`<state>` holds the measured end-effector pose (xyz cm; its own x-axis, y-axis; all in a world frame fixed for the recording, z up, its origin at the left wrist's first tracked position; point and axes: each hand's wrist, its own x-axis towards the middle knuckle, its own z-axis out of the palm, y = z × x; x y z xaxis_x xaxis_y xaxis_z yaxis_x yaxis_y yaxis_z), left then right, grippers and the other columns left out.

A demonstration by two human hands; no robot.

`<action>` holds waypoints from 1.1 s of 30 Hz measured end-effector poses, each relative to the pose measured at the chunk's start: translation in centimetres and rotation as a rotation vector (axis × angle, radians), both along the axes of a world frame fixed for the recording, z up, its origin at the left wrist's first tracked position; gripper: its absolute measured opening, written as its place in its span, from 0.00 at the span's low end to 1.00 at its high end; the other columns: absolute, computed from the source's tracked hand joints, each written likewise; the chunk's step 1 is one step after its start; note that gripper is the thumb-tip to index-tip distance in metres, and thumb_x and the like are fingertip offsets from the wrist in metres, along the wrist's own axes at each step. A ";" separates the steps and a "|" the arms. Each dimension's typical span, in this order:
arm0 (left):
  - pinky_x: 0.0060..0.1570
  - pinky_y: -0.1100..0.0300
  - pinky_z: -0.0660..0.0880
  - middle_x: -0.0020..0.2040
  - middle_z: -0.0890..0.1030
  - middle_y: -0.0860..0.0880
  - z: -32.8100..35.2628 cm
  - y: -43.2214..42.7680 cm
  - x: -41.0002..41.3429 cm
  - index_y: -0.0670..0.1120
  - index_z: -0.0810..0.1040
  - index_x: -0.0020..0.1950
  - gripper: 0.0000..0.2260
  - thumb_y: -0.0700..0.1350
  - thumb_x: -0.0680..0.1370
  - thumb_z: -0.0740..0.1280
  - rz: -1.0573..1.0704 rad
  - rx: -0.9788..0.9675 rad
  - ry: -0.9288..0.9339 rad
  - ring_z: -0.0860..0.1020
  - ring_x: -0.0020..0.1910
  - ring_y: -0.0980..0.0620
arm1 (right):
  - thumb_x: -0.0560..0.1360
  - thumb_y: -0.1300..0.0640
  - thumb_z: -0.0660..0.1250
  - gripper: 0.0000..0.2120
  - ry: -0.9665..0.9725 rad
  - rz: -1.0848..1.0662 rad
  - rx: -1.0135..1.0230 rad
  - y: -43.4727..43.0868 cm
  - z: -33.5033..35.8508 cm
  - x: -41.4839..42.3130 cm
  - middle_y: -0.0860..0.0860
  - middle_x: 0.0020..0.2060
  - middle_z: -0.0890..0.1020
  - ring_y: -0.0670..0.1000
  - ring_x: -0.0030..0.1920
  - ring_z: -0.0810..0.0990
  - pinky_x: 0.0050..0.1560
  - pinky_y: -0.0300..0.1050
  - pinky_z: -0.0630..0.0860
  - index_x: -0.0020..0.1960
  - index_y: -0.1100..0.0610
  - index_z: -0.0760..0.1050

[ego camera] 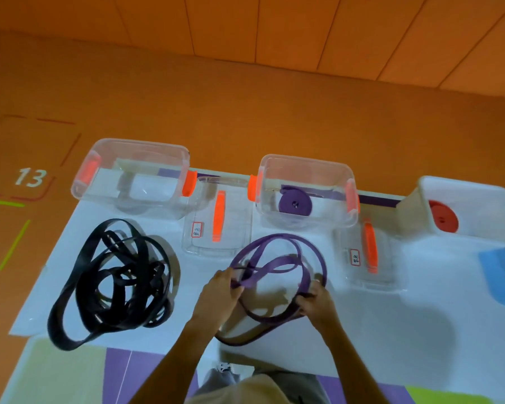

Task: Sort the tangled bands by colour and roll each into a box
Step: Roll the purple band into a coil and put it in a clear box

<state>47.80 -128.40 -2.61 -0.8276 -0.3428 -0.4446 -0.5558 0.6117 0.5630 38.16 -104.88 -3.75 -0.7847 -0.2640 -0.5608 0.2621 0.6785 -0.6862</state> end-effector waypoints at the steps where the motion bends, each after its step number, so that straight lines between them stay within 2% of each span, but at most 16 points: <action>1: 0.58 0.59 0.77 0.58 0.80 0.48 0.3 0.0 0.1 0.49 0.76 0.66 0.12 0.51 0.85 0.67 0.010 0.011 0.018 0.81 0.58 0.47 | 0.81 0.66 0.69 0.05 0.013 -0.026 -0.048 0.4 0.5 0.4 0.57 0.50 0.86 0.56 0.51 0.87 0.57 0.56 0.85 0.56 0.61 0.80; 3: 0.61 0.58 0.76 0.61 0.81 0.48 1.0 0.2 0.5 0.51 0.76 0.69 0.12 0.49 0.86 0.65 0.018 0.007 0.057 0.81 0.60 0.47 | 0.82 0.67 0.67 0.06 -0.031 -0.174 -0.199 1.0 1.9 1.3 0.58 0.52 0.86 0.55 0.51 0.87 0.55 0.55 0.85 0.57 0.61 0.80; 5: 0.67 0.55 0.74 0.71 0.78 0.48 1.7 0.7 1.2 0.53 0.72 0.76 0.17 0.49 0.87 0.63 -0.007 0.015 0.075 0.78 0.68 0.46 | 0.83 0.68 0.65 0.05 -0.088 -0.331 -0.374 1.0 3.6 2.2 0.55 0.47 0.87 0.55 0.50 0.88 0.53 0.52 0.86 0.54 0.62 0.79; 7: 0.76 0.50 0.67 0.83 0.64 0.46 2.3 1.4 2.2 0.53 0.60 0.84 0.27 0.55 0.86 0.62 -0.162 -0.019 0.011 0.66 0.80 0.43 | 0.83 0.67 0.65 0.06 -0.010 -0.387 -0.391 0.9 5.1 2.9 0.53 0.42 0.86 0.59 0.49 0.87 0.53 0.54 0.86 0.49 0.60 0.78; 9: 0.80 0.45 0.62 0.87 0.51 0.48 3.2 2.8 2.6 0.55 0.49 0.86 0.36 0.61 0.84 0.63 -0.322 -0.037 -0.038 0.55 0.85 0.42 | 0.84 0.66 0.66 0.07 0.197 -0.316 -0.294 0.8 5.9 3.8 0.54 0.45 0.84 0.64 0.51 0.85 0.55 0.59 0.83 0.49 0.57 0.77; 10: 0.80 0.43 0.62 0.87 0.48 0.49 3.6 3.7 2.7 0.57 0.47 0.86 0.38 0.63 0.83 0.64 -0.355 -0.010 -0.019 0.53 0.85 0.42 | 0.83 0.65 0.66 0.05 0.282 -0.257 -0.241 0.8 6.2 4.5 0.54 0.47 0.83 0.64 0.53 0.84 0.56 0.59 0.82 0.50 0.57 0.78; 12: 0.79 0.43 0.65 0.87 0.50 0.53 4.6 5.7 2.5 0.60 0.48 0.86 0.40 0.63 0.81 0.67 -0.337 0.073 0.089 0.55 0.85 0.44 | 0.81 0.64 0.70 0.01 0.408 -0.184 -0.156 1.0 6.4 5.8 0.55 0.53 0.80 0.63 0.56 0.82 0.58 0.56 0.80 0.51 0.60 0.79; 14: 0.76 0.48 0.69 0.85 0.57 0.56 5.4 7.6 2.2 0.63 0.52 0.84 0.38 0.62 0.80 0.70 -0.281 0.168 0.242 0.61 0.83 0.47 | 0.78 0.64 0.75 0.04 0.576 -0.090 -0.110 1.4 6.5 7.2 0.53 0.64 0.74 0.59 0.66 0.76 0.65 0.50 0.77 0.49 0.57 0.81; 16: 0.73 0.55 0.73 0.82 0.65 0.58 5.8 8.9 2.2 0.62 0.59 0.82 0.34 0.60 0.80 0.71 -0.227 0.256 0.397 0.68 0.80 0.51 | 0.77 0.61 0.76 0.06 0.681 -0.036 -0.092 1.9 7.0 8.2 0.50 0.75 0.67 0.49 0.77 0.65 0.74 0.34 0.64 0.48 0.51 0.81; 17: 0.72 0.57 0.73 0.80 0.68 0.58 6.0 9.5 2.4 0.62 0.62 0.80 0.30 0.58 0.80 0.71 -0.205 0.260 0.459 0.70 0.78 0.51 | 0.77 0.60 0.76 0.05 0.705 -0.026 -0.097 2.2 7.4 8.5 0.49 0.79 0.64 0.46 0.80 0.60 0.75 0.29 0.58 0.48 0.52 0.82; 19: 0.70 0.59 0.74 0.79 0.71 0.56 6.3 10.4 2.5 0.60 0.68 0.77 0.27 0.56 0.80 0.73 -0.147 0.178 0.563 0.71 0.76 0.56 | 0.77 0.58 0.76 0.03 0.767 -0.005 -0.116 2.7 8.2 8.9 0.49 0.82 0.63 0.46 0.83 0.58 0.77 0.30 0.57 0.50 0.54 0.84; 22: 0.70 0.59 0.75 0.76 0.74 0.58 7.0 11.4 2.9 0.61 0.72 0.74 0.24 0.53 0.79 0.75 -0.065 0.199 0.624 0.74 0.73 0.59 | 0.76 0.62 0.78 0.08 0.806 -0.054 -0.180 2.9 9.7 8.9 0.46 0.75 0.75 0.45 0.76 0.72 0.73 0.38 0.71 0.54 0.56 0.85; 25: 0.68 0.54 0.79 0.66 0.83 0.59 7.3 12.0 3.3 0.60 0.76 0.69 0.16 0.52 0.82 0.72 -0.038 0.262 0.612 0.82 0.65 0.55 | 0.75 0.56 0.78 0.09 0.782 -0.131 -0.250 2.6 10.6 8.9 0.40 0.59 0.85 0.43 0.58 0.85 0.59 0.42 0.82 0.55 0.50 0.85; 29: 0.64 0.50 0.81 0.61 0.85 0.53 8.3 12.4 3.0 0.52 0.81 0.67 0.14 0.53 0.81 0.70 0.008 0.321 0.647 0.84 0.61 0.52 | 0.71 0.58 0.83 0.21 0.549 -0.340 -0.399 2.0 11.2 8.3 0.42 0.49 0.87 0.44 0.50 0.88 0.47 0.37 0.83 0.50 0.41 0.75; 31: 0.63 0.51 0.82 0.62 0.86 0.51 9.1 12.7 2.3 0.48 0.82 0.67 0.18 0.56 0.81 0.67 -0.004 0.195 0.710 0.84 0.60 0.51 | 0.71 0.59 0.82 0.24 0.507 -0.348 -0.427 2.4 11.5 7.4 0.42 0.50 0.86 0.44 0.50 0.87 0.45 0.35 0.83 0.56 0.42 0.73; 33: 0.59 0.54 0.83 0.61 0.86 0.49 9.5 13.4 1.6 0.45 0.83 0.67 0.18 0.53 0.83 0.66 -0.050 0.002 0.785 0.85 0.58 0.49 | 0.72 0.61 0.81 0.22 0.477 -0.303 -0.399 3.3 11.9 6.2 0.39 0.48 0.85 0.43 0.48 0.86 0.44 0.32 0.80 0.59 0.47 0.75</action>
